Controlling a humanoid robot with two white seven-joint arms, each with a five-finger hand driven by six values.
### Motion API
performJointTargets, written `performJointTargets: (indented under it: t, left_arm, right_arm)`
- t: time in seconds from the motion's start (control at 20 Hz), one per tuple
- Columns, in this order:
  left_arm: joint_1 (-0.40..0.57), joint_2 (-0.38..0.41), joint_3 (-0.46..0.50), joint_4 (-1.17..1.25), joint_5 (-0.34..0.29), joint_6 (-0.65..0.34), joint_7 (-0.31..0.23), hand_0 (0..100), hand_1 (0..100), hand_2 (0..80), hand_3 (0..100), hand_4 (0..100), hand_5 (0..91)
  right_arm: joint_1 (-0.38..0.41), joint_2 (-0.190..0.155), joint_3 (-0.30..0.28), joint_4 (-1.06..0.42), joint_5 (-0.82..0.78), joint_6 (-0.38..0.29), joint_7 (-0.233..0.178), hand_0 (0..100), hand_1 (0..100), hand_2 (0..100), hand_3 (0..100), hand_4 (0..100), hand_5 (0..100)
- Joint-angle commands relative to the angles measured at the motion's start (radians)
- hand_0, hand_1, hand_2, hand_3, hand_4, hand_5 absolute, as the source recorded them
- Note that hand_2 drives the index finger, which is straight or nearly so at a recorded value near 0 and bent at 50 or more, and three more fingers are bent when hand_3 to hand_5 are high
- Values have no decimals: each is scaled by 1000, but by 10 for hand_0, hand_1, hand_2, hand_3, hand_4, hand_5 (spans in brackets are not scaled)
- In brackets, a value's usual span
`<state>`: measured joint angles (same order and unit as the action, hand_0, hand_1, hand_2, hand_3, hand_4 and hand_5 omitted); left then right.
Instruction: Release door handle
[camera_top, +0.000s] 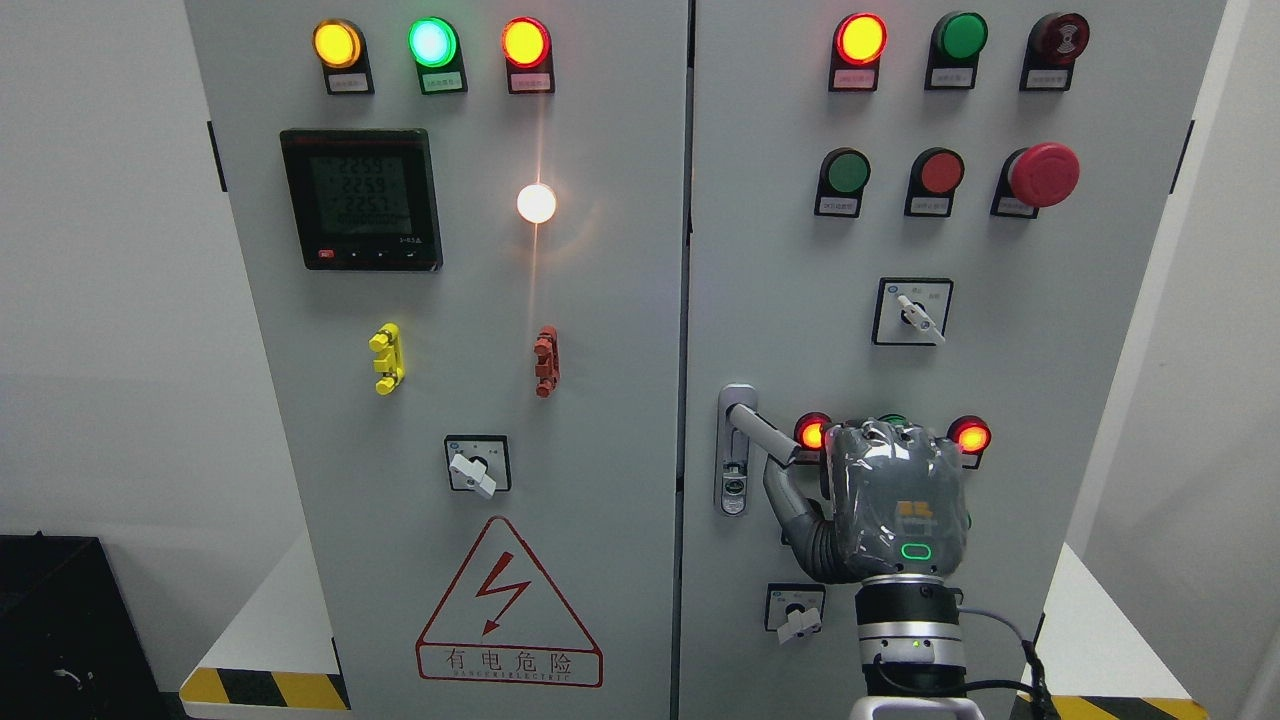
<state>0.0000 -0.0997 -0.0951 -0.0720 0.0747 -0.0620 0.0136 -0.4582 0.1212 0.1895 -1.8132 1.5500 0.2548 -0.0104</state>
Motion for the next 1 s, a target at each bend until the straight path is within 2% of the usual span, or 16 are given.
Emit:
performJointTargets:
  t: [0.0,0.95]
  left_arm:
    - [17,0,0,0,0,-1,0,120,556,0,0,0,0]
    - [17,0,0,0,-1,-1,0,120,556,0,0,0,0]
  right_arm:
    - [-1,0,-2,-1,-1,0,0,561,264,919,1000,1000,937]
    - [-19,1,-7,-1,-4,-2,0,572,240,917,1000,1000,937]
